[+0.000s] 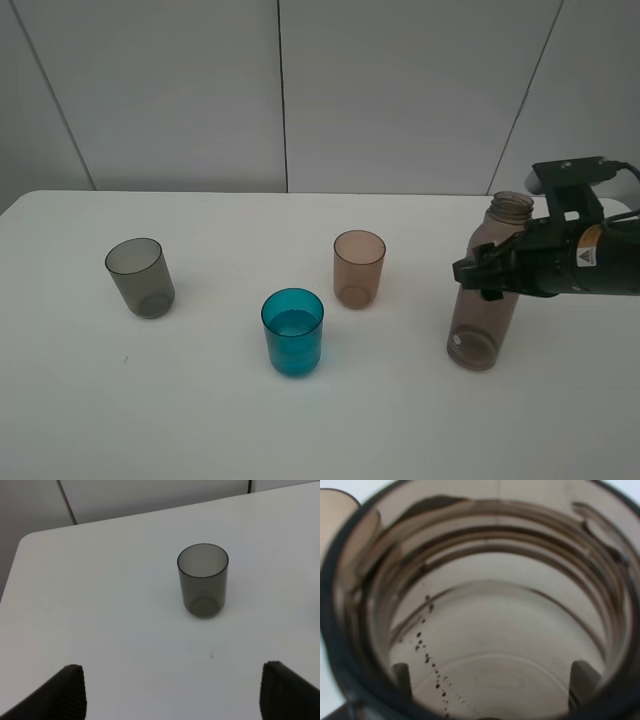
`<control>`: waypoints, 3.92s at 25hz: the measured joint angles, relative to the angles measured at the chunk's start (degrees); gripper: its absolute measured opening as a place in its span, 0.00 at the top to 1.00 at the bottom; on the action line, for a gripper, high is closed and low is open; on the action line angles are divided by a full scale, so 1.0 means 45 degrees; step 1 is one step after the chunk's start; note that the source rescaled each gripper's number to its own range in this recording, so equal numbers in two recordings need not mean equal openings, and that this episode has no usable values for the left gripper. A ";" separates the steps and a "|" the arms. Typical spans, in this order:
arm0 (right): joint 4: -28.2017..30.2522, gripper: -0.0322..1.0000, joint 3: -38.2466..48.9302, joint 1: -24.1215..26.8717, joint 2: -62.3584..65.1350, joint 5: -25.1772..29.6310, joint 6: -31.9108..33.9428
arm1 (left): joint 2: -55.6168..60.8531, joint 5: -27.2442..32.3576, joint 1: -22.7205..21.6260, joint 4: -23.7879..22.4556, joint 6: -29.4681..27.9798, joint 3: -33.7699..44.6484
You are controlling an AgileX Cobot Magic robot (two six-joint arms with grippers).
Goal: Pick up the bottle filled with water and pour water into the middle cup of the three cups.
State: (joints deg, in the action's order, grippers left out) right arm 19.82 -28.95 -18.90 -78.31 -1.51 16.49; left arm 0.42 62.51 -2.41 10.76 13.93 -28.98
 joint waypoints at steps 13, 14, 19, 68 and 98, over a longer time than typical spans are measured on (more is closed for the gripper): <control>-0.0305 0.38 0.0000 0.0000 0.0660 0.0336 0.0000 | 0.0000 0.0000 0.0000 0.0000 0.0000 0.0000; -0.0307 0.32 0.0000 0.0000 0.0660 0.0445 0.0000 | 0.0000 0.0000 0.0000 0.0000 0.0000 0.0000; -0.0438 0.20 0.0000 -0.0228 0.0660 0.0936 0.0000 | 0.0000 0.0000 0.0000 0.0000 0.0000 0.0000; -0.1407 0.19 0.0009 -0.1650 0.9576 0.9914 0.0549 | 0.0000 0.0000 0.0000 0.0000 0.0000 0.0000; -0.2647 0.19 -0.0185 -0.0787 1.6243 1.4044 -0.1672 | 0.0000 0.0000 0.0000 0.0000 0.0000 0.0000</control>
State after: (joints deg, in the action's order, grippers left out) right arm 7.91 -29.78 -22.44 -5.22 61.69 8.97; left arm 0.42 62.51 -2.41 10.76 13.93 -28.98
